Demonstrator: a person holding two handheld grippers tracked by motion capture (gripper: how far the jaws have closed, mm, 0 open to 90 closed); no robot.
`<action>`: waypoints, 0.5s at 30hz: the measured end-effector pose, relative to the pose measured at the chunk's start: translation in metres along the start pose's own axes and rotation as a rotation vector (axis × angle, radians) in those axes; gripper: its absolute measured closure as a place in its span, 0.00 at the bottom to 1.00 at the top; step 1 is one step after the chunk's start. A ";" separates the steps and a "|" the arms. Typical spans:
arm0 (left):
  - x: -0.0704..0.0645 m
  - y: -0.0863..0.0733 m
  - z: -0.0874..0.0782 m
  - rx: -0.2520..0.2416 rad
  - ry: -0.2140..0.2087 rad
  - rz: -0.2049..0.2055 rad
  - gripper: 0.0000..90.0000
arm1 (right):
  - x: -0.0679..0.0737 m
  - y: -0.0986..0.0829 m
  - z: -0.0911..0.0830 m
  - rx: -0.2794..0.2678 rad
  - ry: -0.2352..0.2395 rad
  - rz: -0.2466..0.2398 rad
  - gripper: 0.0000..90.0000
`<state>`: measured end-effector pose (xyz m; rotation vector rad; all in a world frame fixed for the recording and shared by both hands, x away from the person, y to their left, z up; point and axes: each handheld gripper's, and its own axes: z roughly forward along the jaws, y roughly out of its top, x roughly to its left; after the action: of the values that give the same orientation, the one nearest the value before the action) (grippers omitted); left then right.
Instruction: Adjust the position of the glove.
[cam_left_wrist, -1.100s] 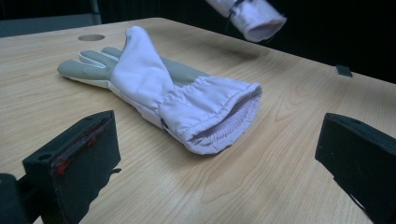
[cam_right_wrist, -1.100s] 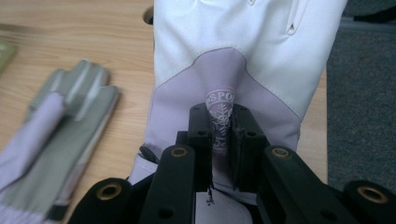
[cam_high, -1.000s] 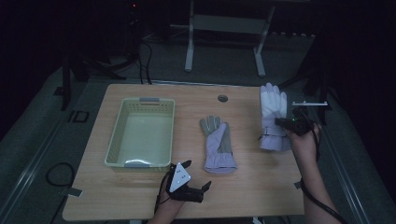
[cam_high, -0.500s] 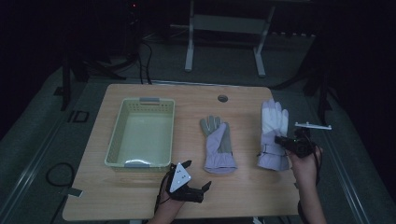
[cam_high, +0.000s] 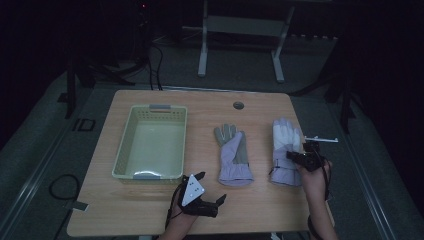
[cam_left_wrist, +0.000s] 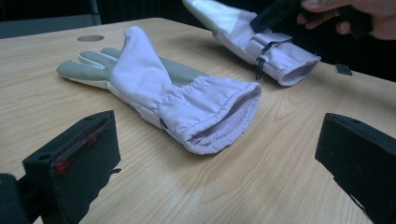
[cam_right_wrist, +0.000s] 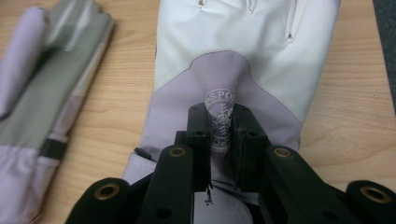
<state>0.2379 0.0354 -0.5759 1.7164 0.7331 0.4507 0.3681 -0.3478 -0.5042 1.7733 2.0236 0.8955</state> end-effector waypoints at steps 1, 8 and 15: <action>0.000 0.000 0.000 0.000 0.000 0.001 0.00 | -0.001 0.000 0.004 0.010 -0.008 0.000 0.88; 0.000 0.000 0.000 0.000 -0.001 -0.002 0.00 | -0.003 -0.002 0.023 0.044 -0.004 0.006 0.87; 0.000 0.000 0.000 0.000 0.000 -0.001 0.00 | -0.006 -0.001 0.026 0.067 0.004 -0.029 0.79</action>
<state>0.2380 0.0354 -0.5759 1.7164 0.7334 0.4499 0.3844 -0.3466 -0.5253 1.7737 2.0993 0.8320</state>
